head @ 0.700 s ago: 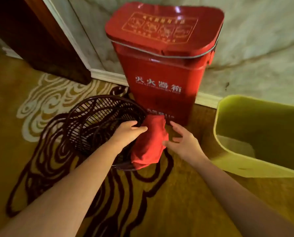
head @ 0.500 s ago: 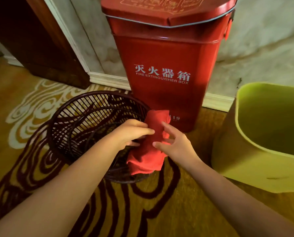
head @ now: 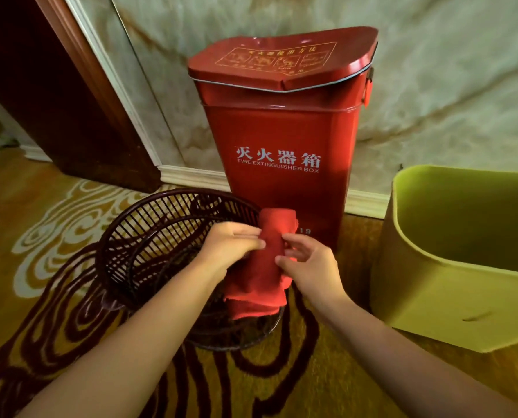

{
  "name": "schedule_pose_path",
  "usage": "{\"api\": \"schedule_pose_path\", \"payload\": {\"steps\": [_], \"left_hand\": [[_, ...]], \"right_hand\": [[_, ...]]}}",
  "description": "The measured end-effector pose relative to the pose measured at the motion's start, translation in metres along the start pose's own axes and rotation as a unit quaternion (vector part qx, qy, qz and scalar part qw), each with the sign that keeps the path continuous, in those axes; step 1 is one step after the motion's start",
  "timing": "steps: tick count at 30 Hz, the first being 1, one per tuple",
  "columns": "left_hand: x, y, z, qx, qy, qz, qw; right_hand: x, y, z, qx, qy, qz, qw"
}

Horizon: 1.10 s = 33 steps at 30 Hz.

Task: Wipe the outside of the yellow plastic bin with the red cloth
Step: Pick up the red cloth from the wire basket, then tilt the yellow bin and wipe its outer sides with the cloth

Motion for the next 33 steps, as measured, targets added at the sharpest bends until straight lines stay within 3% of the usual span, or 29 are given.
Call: {"api": "schedule_pose_path", "payload": {"steps": [3, 5, 6, 8, 9, 10, 15, 18, 20, 22, 23, 28, 33], "left_hand": [[-0.005, 0.028, 0.009, 0.020, -0.023, 0.052, 0.998], [-0.004, 0.047, 0.016, 0.043, -0.063, 0.043, 0.996], [-0.001, 0.057, 0.020, 0.061, -0.091, 0.038, 0.993], [0.014, 0.077, 0.032, 0.102, -0.148, 0.028, 0.983], [0.024, 0.086, 0.039, 0.123, -0.174, 0.014, 0.977], [0.036, 0.092, 0.046, 0.139, -0.198, -0.006, 0.970], [0.117, 0.103, 0.079, 0.159, -0.350, -0.072, 0.920], [0.150, 0.125, 0.070, 0.278, -0.273, -0.159, 0.907], [0.180, 0.143, 0.071, 0.401, -0.214, -0.295, 0.841], [0.223, 0.142, 0.076, 0.440, -0.237, -0.399, 0.769], [0.241, 0.138, 0.076, 0.435, -0.253, -0.425, 0.752], [0.279, 0.140, 0.062, 0.422, -0.268, -0.362, 0.787], [0.272, 0.156, 0.042, 0.396, -0.240, -0.261, 0.847]], "right_hand": [[-0.014, -0.036, 0.011, -0.042, -0.038, -0.035, 0.998], [-0.035, -0.068, 0.022, -0.133, -0.029, 0.037, 0.990], [-0.047, -0.086, 0.030, -0.210, -0.001, 0.140, 0.968], [-0.064, -0.113, 0.051, -0.347, 0.061, 0.368, 0.861], [-0.069, -0.118, 0.059, -0.373, 0.063, 0.452, 0.808], [-0.076, -0.118, 0.066, -0.367, 0.039, 0.499, 0.784], [-0.141, -0.075, 0.094, -0.208, -0.048, 0.533, 0.819], [-0.187, -0.011, 0.116, -0.087, -0.082, 0.535, 0.836], [-0.219, 0.034, 0.134, 0.000, -0.088, 0.498, 0.862], [-0.249, 0.069, 0.152, 0.072, -0.069, 0.458, 0.884], [-0.263, 0.082, 0.160, 0.100, -0.050, 0.435, 0.893], [-0.326, 0.097, 0.179, 0.160, 0.105, 0.336, 0.922], [-0.340, 0.068, 0.176, 0.030, 0.249, 0.405, 0.879]]}}
Point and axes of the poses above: each hand's wrist, its own z-axis away from the middle knuckle, its own x-axis out of the palm, y = z × x, the point moved 7 cm from there along -z, towards the middle knuckle, and after that the axes turned 10 degrees about x, right-handed, at the moved point
